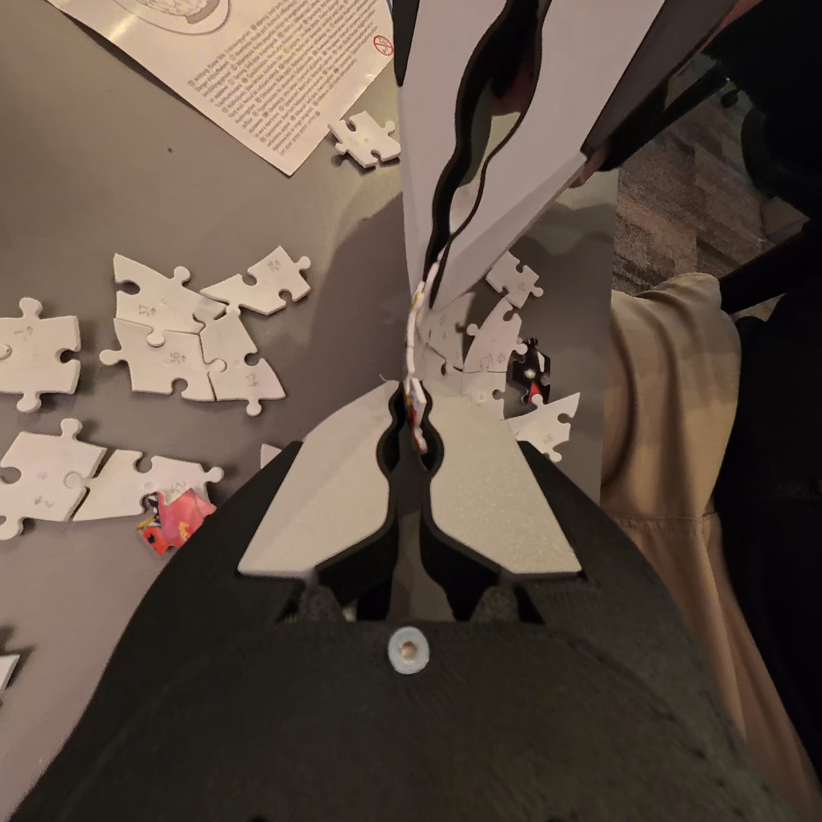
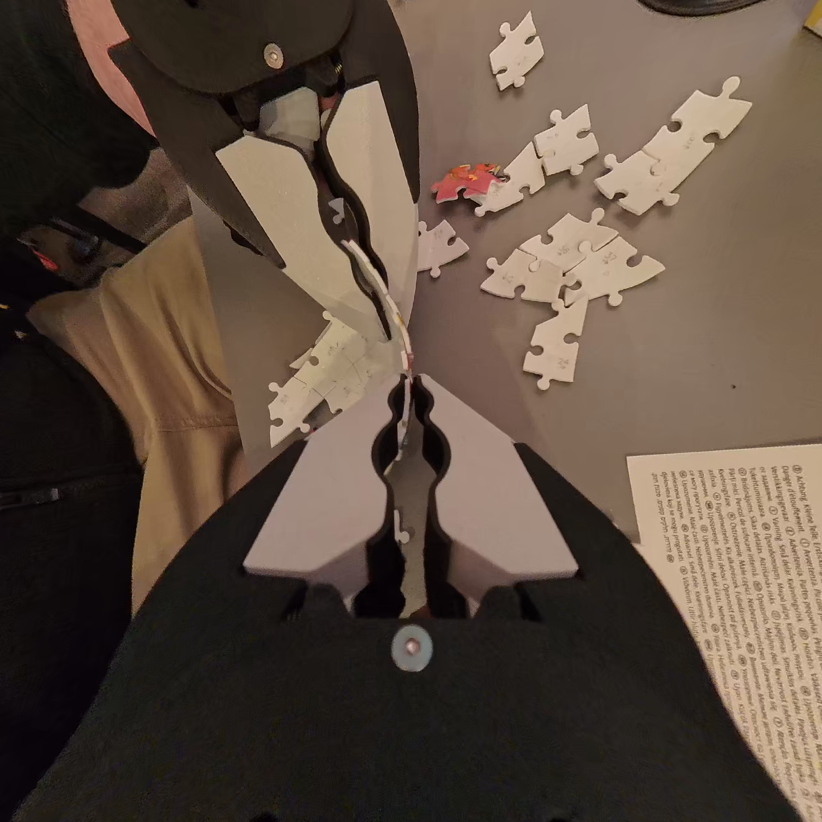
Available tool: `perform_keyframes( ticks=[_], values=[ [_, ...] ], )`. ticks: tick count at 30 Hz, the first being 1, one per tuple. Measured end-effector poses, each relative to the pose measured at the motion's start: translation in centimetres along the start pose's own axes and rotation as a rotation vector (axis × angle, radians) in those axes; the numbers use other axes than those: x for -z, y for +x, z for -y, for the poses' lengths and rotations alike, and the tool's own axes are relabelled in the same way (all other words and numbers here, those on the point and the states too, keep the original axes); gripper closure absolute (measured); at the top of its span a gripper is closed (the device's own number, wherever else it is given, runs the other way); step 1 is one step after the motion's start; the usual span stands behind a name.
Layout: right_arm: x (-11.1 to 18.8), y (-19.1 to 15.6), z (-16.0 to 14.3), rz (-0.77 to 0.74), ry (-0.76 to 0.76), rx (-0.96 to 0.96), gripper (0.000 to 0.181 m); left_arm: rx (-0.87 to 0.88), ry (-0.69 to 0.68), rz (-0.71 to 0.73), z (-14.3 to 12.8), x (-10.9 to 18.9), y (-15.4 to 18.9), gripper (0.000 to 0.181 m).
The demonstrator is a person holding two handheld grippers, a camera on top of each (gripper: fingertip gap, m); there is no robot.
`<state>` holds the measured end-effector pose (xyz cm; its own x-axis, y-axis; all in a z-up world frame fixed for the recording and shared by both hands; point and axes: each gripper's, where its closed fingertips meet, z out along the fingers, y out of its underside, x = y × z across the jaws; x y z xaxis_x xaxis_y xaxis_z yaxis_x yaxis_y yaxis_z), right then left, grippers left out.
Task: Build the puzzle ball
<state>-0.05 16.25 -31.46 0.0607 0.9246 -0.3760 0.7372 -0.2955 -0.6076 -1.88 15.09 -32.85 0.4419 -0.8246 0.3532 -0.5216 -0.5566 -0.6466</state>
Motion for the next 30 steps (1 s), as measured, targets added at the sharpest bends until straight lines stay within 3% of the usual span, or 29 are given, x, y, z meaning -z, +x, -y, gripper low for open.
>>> perform_keyframes(
  ticks=[1,30],
  values=[
    [0.07,0.04,0.03,0.005,0.007,-0.010,0.180,0.003,0.006,-0.001,0.04,0.06,-0.01,0.177],
    [0.05,-0.09,0.32,0.088,0.060,-0.074,0.179,-0.042,0.021,-0.003,0.49,-0.02,0.50,0.177]
  ],
)
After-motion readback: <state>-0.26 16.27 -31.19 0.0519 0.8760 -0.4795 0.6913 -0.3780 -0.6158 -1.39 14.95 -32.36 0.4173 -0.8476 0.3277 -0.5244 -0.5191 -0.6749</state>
